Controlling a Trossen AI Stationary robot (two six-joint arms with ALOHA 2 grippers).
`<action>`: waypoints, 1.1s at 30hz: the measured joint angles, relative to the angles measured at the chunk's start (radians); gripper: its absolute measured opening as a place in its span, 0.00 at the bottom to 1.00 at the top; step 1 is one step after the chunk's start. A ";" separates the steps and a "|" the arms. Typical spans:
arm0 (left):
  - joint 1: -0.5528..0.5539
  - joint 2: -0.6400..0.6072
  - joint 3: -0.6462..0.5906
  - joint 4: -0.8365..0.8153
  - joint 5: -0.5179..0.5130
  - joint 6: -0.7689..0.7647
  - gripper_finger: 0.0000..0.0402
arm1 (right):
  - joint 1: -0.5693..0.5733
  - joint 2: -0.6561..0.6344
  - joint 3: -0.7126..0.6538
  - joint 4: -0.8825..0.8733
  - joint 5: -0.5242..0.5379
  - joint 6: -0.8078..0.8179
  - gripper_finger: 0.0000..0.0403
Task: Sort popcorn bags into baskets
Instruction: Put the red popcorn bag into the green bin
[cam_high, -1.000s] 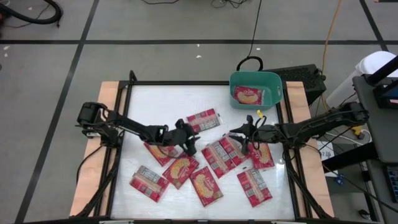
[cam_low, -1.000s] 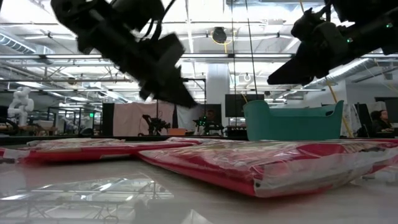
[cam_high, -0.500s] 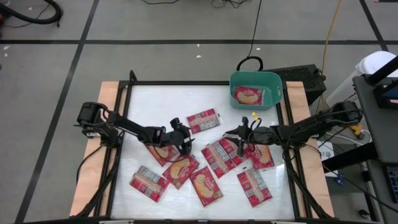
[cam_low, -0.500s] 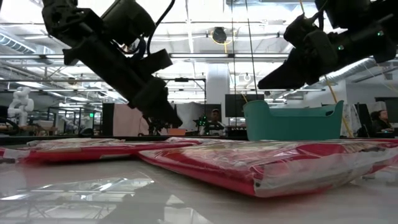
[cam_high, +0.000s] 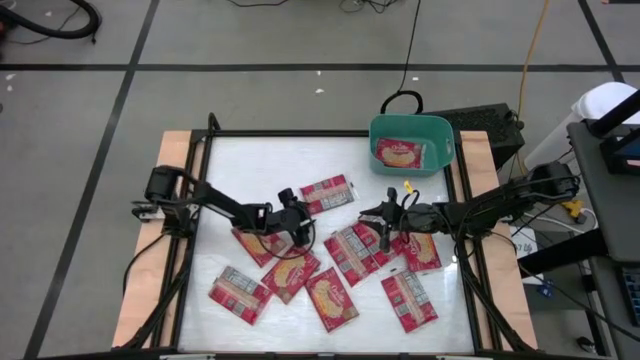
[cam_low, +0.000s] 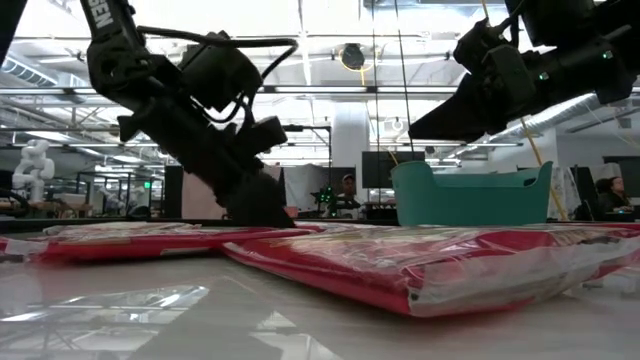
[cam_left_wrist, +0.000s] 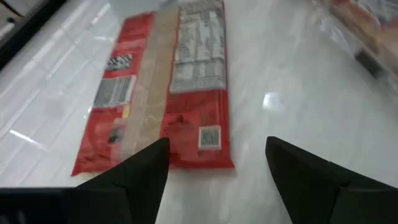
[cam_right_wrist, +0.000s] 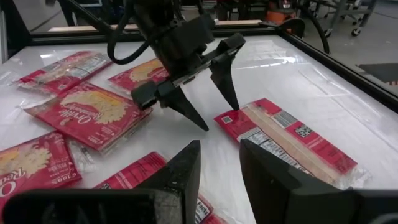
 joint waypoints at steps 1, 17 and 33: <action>0.003 0.006 0.001 0.002 0.000 -0.004 0.67 | 0.000 0.000 0.000 -0.001 0.000 -0.002 0.26; 0.058 0.069 0.003 0.045 0.010 -0.003 0.03 | -0.014 0.000 0.000 0.000 0.001 -0.028 0.26; 0.077 -0.184 -0.001 -0.007 -0.015 -0.050 0.01 | -0.044 0.019 0.159 -0.250 0.157 -0.261 0.26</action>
